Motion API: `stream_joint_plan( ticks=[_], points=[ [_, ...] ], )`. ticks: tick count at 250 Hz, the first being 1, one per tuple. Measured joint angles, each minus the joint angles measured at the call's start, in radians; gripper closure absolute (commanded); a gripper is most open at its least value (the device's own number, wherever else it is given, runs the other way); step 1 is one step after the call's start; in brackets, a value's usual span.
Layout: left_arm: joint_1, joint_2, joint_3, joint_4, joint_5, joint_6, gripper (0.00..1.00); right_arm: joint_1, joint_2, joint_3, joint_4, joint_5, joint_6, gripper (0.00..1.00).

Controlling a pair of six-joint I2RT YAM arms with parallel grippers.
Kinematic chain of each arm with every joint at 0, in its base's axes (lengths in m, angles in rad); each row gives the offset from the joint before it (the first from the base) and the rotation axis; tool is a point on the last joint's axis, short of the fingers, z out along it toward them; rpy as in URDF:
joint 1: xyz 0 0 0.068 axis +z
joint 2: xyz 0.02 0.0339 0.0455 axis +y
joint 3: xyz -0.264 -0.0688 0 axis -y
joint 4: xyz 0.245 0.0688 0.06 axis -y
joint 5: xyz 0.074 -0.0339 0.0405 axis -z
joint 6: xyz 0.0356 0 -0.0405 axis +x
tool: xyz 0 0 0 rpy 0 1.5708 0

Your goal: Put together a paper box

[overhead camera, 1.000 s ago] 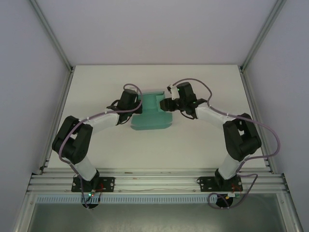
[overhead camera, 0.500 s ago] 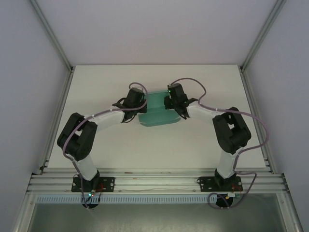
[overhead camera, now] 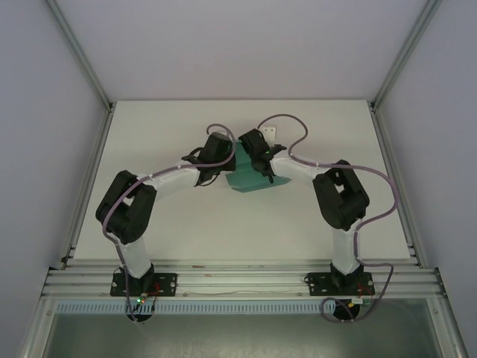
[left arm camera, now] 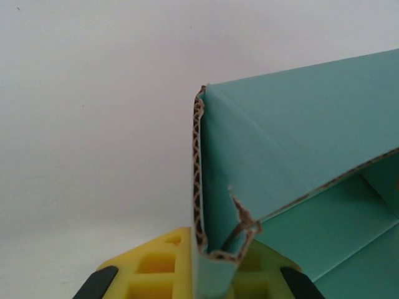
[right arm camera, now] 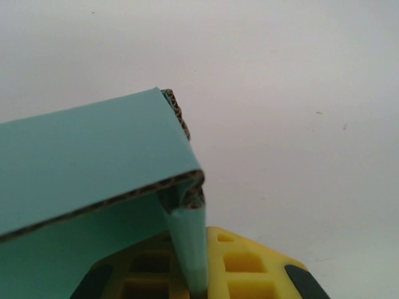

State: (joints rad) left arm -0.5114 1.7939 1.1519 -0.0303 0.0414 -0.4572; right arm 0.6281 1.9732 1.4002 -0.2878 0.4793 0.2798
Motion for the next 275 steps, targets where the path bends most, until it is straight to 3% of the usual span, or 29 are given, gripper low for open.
stream_joint_plan(
  ticks=[46, 69, 118, 184, 231, 275],
  points=[
    [0.0, 0.015, 0.025, 0.0, 0.019, -0.019, 1.0, 0.0, 0.008, -0.001, 0.03, 0.039, -0.016, 0.94],
    [0.006, 0.026, 0.031, -0.006, 0.018, -0.026, 1.0, -0.005, -0.002, -0.064, 0.142, -0.01, -0.061, 0.87],
    [0.016, 0.041, 0.031, -0.072, 0.003, -0.04, 1.0, -0.061, -0.024, -0.219, 0.364, -0.266, -0.131, 0.57],
    [0.027, 0.041, 0.031, -0.087, -0.025, -0.024, 1.0, -0.087, -0.168, -0.296, 0.438, -0.522, -0.19, 0.0],
    [0.035, 0.041, 0.032, -0.085, -0.006, 0.031, 1.0, -0.084, -0.379, -0.367, 0.442, -0.536, -0.195, 0.0],
    [0.082, 0.041, 0.09, -0.14, 0.126, 0.194, 1.0, -0.105, -0.517, -0.391, 0.338, -0.449, -0.126, 0.0]
  ],
)
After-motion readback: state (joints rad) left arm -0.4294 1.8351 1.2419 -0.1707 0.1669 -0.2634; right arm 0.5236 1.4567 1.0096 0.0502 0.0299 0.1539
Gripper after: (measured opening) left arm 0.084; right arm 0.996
